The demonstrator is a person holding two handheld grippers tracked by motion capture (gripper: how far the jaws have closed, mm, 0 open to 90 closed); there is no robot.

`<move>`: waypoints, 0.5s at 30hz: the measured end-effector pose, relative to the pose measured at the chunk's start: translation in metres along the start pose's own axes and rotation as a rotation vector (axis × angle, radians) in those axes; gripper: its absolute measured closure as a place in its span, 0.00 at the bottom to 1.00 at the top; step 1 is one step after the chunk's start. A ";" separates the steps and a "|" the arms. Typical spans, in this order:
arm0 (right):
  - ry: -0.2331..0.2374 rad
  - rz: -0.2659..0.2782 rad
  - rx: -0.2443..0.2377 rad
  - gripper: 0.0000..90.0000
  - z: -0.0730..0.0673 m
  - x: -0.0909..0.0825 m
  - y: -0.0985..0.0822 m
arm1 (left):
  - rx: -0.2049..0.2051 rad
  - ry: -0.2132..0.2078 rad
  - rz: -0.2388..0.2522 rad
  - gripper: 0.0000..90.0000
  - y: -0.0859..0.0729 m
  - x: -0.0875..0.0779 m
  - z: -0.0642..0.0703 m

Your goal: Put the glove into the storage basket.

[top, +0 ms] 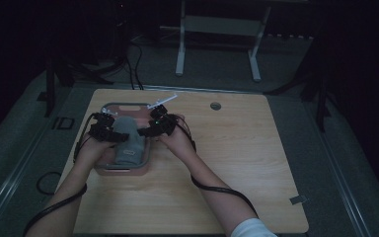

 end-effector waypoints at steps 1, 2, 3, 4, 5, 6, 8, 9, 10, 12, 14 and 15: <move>0.012 0.011 -0.004 0.33 0.000 -0.005 0.000 | -0.007 -0.001 0.026 0.26 0.002 -0.003 0.000; 0.012 0.011 -0.004 0.33 0.000 -0.005 0.000 | -0.007 -0.001 0.026 0.22 0.002 -0.003 0.000; 0.027 0.013 -0.004 0.31 0.000 -0.009 0.000 | -0.009 0.016 0.080 0.22 0.008 -0.010 -0.002; 0.054 0.024 0.008 0.29 0.000 -0.018 -0.001 | -0.008 0.016 0.097 0.18 0.009 -0.013 -0.001; 0.057 0.026 0.006 0.28 0.000 -0.020 -0.002 | -0.008 0.007 0.118 0.18 0.011 -0.017 0.001; 0.066 0.021 -0.005 0.24 0.000 -0.024 -0.004 | -0.011 0.000 0.135 0.17 0.013 -0.020 0.003; 0.076 0.026 -0.023 0.22 0.000 -0.029 -0.007 | -0.003 -0.006 0.158 0.17 0.014 -0.026 0.007; 0.079 0.030 -0.028 0.22 0.000 -0.031 -0.009 | 0.007 -0.008 0.166 0.17 0.014 -0.029 0.010; 0.078 0.030 -0.040 0.21 0.001 -0.034 -0.011 | 0.020 -0.013 0.178 0.17 0.014 -0.032 0.014; 0.078 0.032 -0.061 0.21 0.000 -0.038 -0.016 | 0.033 -0.024 0.200 0.17 0.013 -0.039 0.023; 0.082 0.032 -0.074 0.20 -0.001 -0.043 -0.020 | 0.054 -0.044 0.212 0.17 0.011 -0.044 0.034; 0.079 0.031 -0.084 0.20 -0.001 -0.045 -0.023 | 0.065 -0.051 0.221 0.17 0.009 -0.046 0.039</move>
Point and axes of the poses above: each handheld gripper's, and its own axes: x roughly forward along the jaws, y roughly out of its top, z roughly to its right, the point moved 10 cm from there along x, roughly forward along the jaws, and after that the axes turned 2 degrees about -x, right-handed, at the moved point
